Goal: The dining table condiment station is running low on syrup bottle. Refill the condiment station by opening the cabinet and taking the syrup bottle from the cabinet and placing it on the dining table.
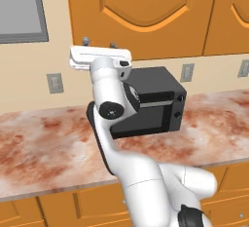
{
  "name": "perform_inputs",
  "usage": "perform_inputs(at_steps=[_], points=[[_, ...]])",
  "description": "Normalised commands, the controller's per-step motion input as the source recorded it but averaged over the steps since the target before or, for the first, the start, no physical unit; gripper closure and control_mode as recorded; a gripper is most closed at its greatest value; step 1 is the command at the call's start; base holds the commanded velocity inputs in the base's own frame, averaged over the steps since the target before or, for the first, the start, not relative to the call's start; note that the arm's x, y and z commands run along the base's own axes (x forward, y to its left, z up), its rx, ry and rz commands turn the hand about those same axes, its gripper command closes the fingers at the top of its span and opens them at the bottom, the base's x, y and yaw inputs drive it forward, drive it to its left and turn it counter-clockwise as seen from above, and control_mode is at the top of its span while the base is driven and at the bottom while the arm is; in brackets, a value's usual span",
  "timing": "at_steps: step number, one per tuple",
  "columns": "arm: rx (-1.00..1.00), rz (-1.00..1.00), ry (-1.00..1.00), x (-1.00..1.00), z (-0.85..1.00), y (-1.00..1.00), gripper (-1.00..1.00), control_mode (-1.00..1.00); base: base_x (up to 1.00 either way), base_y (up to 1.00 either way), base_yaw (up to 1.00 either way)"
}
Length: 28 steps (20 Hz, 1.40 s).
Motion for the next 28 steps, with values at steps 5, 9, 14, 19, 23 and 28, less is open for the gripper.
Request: perform_inputs(at_steps=[5,9,14,19,23,28], points=[[0.0,-0.01,0.03,0.41,-0.09,0.18,-1.0,-1.0,0.0,0.0,0.0],[0.0,0.0,0.0,0.38,-0.07,0.0,-1.0,-1.0,0.0,0.0,0.0],[0.0,0.0,0.0,0.42,-0.15,0.0,-1.0,-1.0,0.0,0.0,0.0],[0.0,0.0,0.0,0.48,-0.11,0.13,-1.0,-1.0,0.0,0.0,0.0],[0.0,-0.01,0.02,0.47,-0.04,0.34,-1.0,-1.0,0.0,0.0,0.0],[0.0,-0.01,0.03,0.34,-0.02,0.31,-1.0,-1.0,0.0,0.0,0.0]])
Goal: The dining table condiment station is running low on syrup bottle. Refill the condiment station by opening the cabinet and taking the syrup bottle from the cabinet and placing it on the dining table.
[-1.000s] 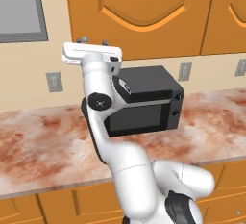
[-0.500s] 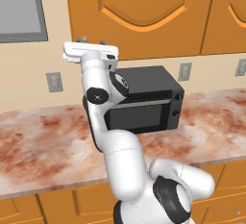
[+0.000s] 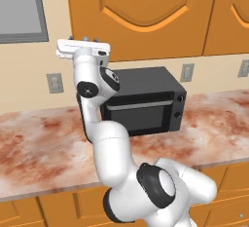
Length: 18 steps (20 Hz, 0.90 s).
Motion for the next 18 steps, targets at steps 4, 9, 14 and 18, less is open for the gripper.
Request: perform_inputs(at_steps=[4,9,14,18], points=[[0.0,0.0,0.05,0.25,-0.01,0.13,-1.0,-1.0,0.0,0.0,0.0],[0.0,0.0,0.02,0.26,0.0,0.15,1.0,-1.0,0.0,0.0,0.0],[0.0,0.01,0.0,0.13,-0.02,0.03,1.0,-1.0,0.0,0.0,0.0],[0.0,0.1,-0.05,0.01,-0.12,-0.01,1.0,-1.0,0.0,0.0,0.0]])
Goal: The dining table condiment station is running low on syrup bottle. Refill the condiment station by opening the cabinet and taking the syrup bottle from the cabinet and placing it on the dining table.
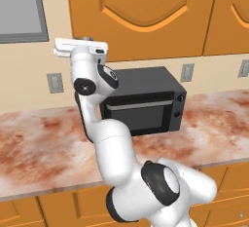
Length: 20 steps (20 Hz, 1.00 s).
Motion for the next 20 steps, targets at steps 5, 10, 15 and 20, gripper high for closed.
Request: perform_inputs(at_steps=[5,10,15,20], points=[[0.0,0.14,-0.07,0.0,-0.14,-0.03,1.0,-1.0,0.0,0.0,0.0],[0.0,0.08,-0.02,-0.08,-0.06,0.03,1.0,-1.0,0.0,0.0,0.0],[0.0,0.03,0.0,-0.7,0.12,0.04,1.0,-1.0,0.0,0.0,0.0],[0.0,0.0,0.0,-1.0,0.26,0.0,1.0,-1.0,0.0,0.0,0.0]])
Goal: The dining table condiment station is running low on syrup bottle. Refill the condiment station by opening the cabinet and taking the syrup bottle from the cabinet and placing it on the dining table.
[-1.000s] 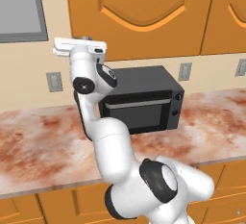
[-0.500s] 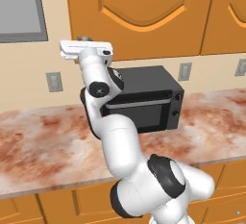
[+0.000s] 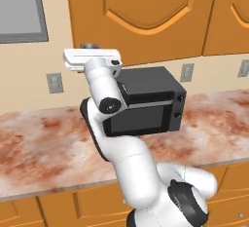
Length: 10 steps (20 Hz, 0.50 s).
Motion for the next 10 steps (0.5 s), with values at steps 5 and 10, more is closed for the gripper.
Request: perform_inputs(at_steps=[5,10], points=[[0.0,-0.07,-0.02,-1.0,0.14,0.0,1.0,-1.0,0.0,0.0,0.0],[0.0,-0.12,-0.03,-1.0,0.04,-0.11,1.0,-1.0,0.0,0.0,0.0]])
